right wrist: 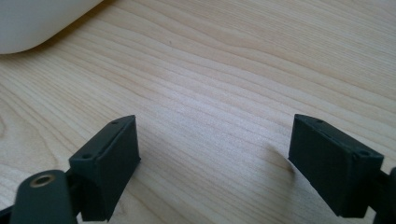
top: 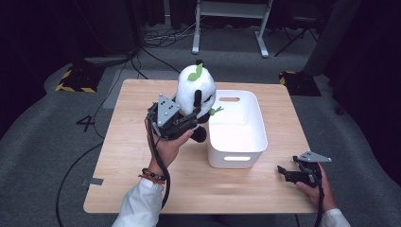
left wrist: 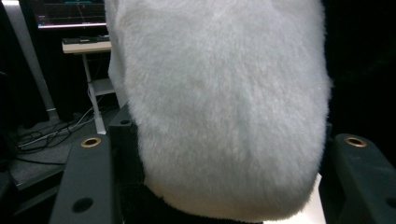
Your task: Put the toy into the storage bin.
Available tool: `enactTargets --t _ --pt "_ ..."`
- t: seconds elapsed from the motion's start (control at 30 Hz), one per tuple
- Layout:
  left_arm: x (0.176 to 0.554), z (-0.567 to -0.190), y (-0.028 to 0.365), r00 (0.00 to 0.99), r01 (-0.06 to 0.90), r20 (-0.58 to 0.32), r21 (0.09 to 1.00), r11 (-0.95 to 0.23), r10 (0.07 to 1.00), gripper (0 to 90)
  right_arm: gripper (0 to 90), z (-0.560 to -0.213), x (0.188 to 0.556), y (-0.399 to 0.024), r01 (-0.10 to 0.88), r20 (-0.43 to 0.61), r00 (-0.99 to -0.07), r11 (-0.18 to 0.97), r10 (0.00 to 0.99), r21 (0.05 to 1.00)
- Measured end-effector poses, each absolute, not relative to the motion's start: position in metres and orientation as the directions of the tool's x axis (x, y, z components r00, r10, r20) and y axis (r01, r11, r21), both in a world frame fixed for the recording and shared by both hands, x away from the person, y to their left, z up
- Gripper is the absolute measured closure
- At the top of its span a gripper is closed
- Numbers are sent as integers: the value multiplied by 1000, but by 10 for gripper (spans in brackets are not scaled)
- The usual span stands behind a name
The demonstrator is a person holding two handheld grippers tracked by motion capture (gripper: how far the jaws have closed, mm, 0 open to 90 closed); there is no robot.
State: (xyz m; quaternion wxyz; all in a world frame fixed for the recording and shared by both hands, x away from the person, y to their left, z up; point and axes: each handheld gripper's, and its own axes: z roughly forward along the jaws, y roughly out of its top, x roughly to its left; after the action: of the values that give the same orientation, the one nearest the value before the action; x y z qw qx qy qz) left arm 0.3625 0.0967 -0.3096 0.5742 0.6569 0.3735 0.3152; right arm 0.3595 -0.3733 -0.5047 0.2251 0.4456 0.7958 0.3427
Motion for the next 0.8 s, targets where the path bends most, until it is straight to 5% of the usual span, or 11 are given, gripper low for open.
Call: enactTargets --t 0.8 --pt "364 -299 66 576 108 -19 993 -52 817 371 161 -505 360 -373 558 -48 -501 365 864 745"
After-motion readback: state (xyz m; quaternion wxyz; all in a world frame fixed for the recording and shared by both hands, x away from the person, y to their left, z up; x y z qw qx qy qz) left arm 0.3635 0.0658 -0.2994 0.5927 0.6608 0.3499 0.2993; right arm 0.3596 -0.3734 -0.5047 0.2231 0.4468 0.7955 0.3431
